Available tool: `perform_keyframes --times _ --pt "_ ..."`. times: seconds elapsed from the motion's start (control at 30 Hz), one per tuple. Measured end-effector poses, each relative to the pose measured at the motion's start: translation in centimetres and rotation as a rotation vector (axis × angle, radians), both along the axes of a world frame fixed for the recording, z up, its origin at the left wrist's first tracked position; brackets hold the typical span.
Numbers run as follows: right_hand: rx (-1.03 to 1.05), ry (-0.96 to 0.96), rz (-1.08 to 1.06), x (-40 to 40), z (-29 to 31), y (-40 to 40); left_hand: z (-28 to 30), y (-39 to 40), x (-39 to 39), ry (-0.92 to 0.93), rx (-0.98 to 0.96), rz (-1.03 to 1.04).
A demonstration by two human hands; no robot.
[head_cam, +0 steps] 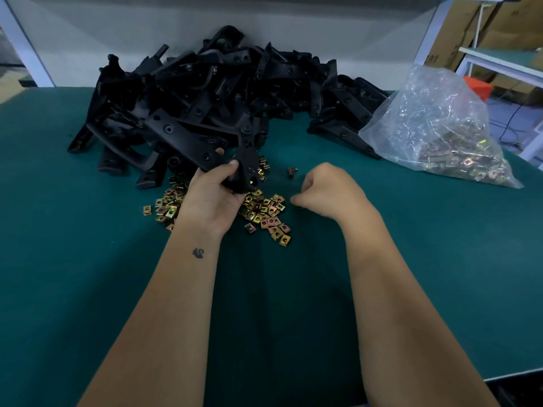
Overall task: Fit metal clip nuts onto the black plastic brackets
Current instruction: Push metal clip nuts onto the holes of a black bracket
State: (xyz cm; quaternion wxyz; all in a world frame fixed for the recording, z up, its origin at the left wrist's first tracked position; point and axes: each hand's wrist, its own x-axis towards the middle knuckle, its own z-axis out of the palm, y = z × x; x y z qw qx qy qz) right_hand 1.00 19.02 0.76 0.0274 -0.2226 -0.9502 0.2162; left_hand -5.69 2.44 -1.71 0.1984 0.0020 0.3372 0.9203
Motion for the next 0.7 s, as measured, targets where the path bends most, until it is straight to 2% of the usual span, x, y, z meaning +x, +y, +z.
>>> perform_keyframes --times 0.1,0.27,0.33,0.47,0.7 --pt "-0.147 0.124 0.03 -0.1 -0.2 -0.1 0.0 0.1 0.1 0.039 -0.029 -0.028" --pt "-0.819 0.527 -0.012 -0.9 -0.7 -1.1 0.0 0.1 0.2 0.069 -0.07 -0.05" --pt "-0.991 0.611 0.01 -1.0 -1.0 -1.5 -0.1 0.1 0.2 0.078 -0.078 -0.056" --pt "-1.168 0.671 0.031 -1.2 -1.5 -2.2 0.1 0.2 0.4 0.06 -0.071 -0.033" --pt "-1.293 0.676 0.035 -1.2 -1.1 -2.7 0.2 0.4 0.6 0.058 -0.079 -0.035"
